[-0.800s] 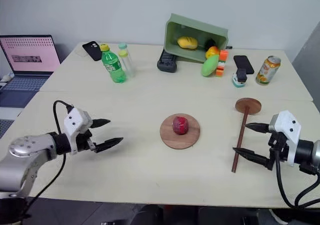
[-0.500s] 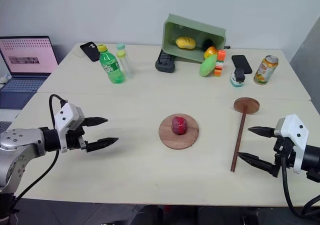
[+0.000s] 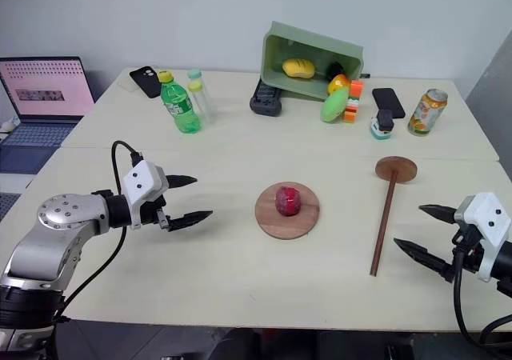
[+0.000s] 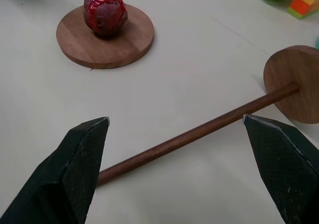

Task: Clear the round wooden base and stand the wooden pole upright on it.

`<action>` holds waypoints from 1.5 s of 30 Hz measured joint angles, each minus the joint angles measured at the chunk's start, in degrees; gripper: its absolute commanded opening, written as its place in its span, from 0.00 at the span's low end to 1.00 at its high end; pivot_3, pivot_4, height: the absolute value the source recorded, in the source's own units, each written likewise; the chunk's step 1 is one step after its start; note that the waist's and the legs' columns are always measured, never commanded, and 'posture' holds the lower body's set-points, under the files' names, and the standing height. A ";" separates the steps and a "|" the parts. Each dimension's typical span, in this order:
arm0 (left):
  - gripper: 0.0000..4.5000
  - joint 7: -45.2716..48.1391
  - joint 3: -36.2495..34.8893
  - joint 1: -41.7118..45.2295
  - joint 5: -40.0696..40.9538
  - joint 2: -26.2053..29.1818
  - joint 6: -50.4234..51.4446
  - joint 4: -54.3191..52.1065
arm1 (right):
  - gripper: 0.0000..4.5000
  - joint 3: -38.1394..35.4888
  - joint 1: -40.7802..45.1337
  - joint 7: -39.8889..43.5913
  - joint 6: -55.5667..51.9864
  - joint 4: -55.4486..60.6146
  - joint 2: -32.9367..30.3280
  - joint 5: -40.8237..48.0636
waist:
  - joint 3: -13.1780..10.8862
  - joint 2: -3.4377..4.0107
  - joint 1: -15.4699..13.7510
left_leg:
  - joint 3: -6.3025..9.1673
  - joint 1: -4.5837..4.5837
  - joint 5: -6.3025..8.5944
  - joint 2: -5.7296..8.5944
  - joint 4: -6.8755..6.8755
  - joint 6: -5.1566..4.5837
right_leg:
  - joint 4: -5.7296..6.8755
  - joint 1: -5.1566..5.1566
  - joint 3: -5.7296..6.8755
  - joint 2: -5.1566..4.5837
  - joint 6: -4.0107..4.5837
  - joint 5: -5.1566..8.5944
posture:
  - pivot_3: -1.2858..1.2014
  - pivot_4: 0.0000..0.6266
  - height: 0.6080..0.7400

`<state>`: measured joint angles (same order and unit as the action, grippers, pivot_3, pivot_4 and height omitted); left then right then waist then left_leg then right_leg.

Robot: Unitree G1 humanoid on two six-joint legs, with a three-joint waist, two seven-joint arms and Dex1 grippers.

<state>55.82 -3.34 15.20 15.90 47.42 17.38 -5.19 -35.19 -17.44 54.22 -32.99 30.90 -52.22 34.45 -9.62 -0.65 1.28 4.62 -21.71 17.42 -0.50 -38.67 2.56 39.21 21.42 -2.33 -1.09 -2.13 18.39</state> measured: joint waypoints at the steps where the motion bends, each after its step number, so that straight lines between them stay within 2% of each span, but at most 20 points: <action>1: 0.99 -0.33 -0.02 -0.57 -0.53 -0.09 -0.67 0.09 | 1.00 0.08 0.72 0.36 0.04 -0.54 -0.75 -0.02 | 0.00 0.00 0.07 | 0.00 0.00 0.00 0.01 0.00 0.00 | 0.00 0.00 -0.01 0.00 0.00 0.00 | 0.52 0.24 1.00; 9: 0.99 -0.05 -2.09 -2.30 1.30 -1.04 -1.36 0.45 | 1.00 5.11 7.88 -1.00 1.72 -3.20 -0.94 -1.72 | -0.01 0.00 0.08 | 0.02 -0.04 0.00 0.03 -0.01 0.00 | 0.00 0.00 0.05 -0.01 0.00 0.00 | 0.52 0.24 1.00; 16: 0.99 0.33 -1.92 2.90 3.65 -3.25 -0.20 1.40 | 1.00 5.07 8.03 -1.71 -0.27 1.47 -1.33 -0.53 | -0.01 -0.01 -0.34 | 0.03 -0.05 0.00 0.04 -0.05 0.00 | 0.00 0.00 0.03 -0.01 -0.01 -0.01 | 0.52 0.24 1.00; 23: 0.99 4.09 3.89 9.47 4.20 -5.17 2.34 0.59 | 1.00 4.09 7.35 -3.61 -6.09 9.27 -1.89 4.22 | 0.00 -0.01 -0.34 | 0.00 -0.05 0.00 0.06 -0.08 0.01 | 0.03 -0.02 0.07 0.01 -0.02 -0.01 | 0.52 0.24 1.00; 31: 0.99 11.24 12.76 19.33 1.47 -11.22 -1.29 9.88 | 1.00 6.01 8.83 -10.93 -14.81 16.90 -2.73 11.26 | -0.01 -0.03 -0.37 | -0.01 -0.08 -0.01 0.09 -0.11 0.01 | 0.04 -0.02 0.12 0.04 -0.02 -0.01 | 0.52 0.24 1.00; 40: 0.99 14.89 18.28 26.54 -3.16 -20.83 -9.09 24.52 | 1.00 9.81 10.05 -19.37 -17.80 20.89 -0.69 14.77 | -0.01 -0.04 -0.35 | -0.03 -0.10 -0.01 0.44 -0.13 0.00 | 0.04 0.01 0.15 0.04 -0.02 -0.01 | 0.52 0.24 1.00; 45: 0.99 15.62 19.27 29.20 -5.82 -24.02 -12.99 32.36 | 1.00 10.78 10.60 -21.85 -18.08 21.67 -0.65 16.37 | -0.01 -0.05 -0.31 | 0.04 -0.13 -0.01 0.54 -0.13 0.00 | 0.06 0.02 0.14 0.01 -0.02 -0.01 | 0.52 0.24 1.00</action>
<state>71.44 15.93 44.39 10.09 23.40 4.39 27.18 -24.41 -6.84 32.37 -51.07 52.57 -52.87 50.82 -9.62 -0.70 0.96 4.67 -21.84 17.41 0.04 -38.79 2.56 39.27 21.44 -2.20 -1.09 -2.16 18.38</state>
